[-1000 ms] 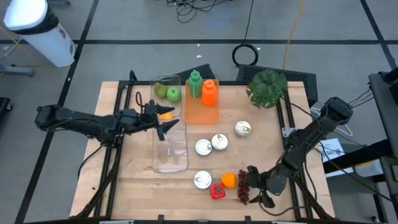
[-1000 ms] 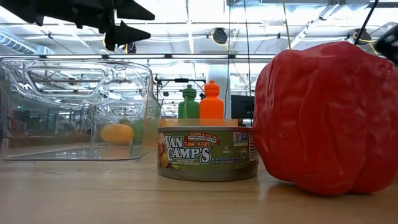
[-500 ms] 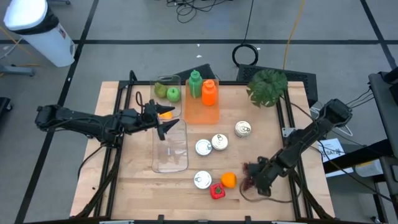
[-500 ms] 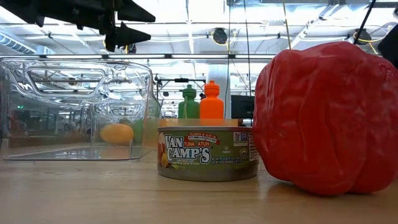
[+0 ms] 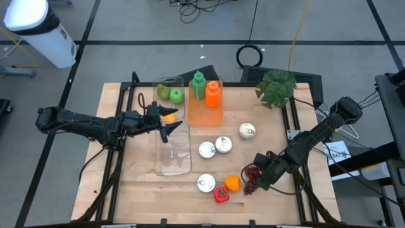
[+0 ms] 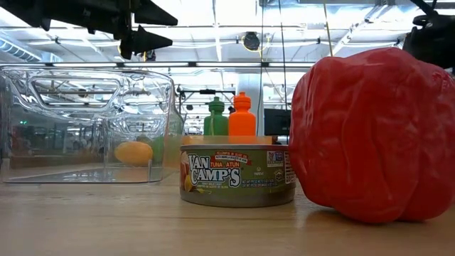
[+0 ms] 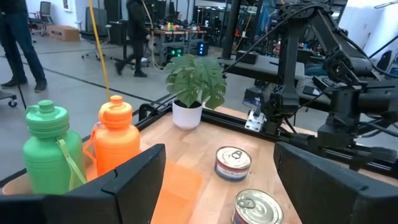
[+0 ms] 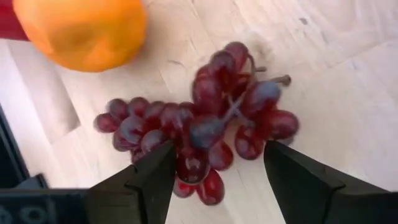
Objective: Pick & Place Food Item
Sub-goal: Put the red grapes into the top transparent bin
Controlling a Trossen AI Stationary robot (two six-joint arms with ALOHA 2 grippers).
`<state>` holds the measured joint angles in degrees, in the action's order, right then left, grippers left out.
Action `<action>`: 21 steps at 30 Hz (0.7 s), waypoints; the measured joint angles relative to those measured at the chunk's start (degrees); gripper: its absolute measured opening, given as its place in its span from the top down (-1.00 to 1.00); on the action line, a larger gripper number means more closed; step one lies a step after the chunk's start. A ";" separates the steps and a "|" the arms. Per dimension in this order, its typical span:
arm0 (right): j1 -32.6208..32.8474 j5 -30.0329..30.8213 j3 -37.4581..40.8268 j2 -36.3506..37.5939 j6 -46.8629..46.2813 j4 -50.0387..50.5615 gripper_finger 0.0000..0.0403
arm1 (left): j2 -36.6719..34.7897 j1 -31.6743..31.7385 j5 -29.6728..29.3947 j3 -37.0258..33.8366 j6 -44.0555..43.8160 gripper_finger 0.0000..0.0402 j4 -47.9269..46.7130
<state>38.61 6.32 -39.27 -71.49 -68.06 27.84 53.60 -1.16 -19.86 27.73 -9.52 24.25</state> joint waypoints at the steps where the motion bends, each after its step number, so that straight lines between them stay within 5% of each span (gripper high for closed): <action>1: 0.00 0.47 0.44 -0.18 0.01 -1.45 -0.13 | 0.00 0.01 -0.02 0.00 0.00 -0.53 0.00; 14: 0.00 1.21 6.48 -3.25 0.05 -14.84 -0.09 | 0.00 0.01 -0.13 0.00 -0.07 -0.62 0.00; 21: 0.00 0.92 6.50 -3.25 2.74 -19.66 0.30 | 0.00 0.01 -0.13 0.02 0.27 -0.57 0.00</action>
<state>38.61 7.24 -32.77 -74.74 -65.32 8.17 53.60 -1.15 -19.99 27.75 -9.25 24.25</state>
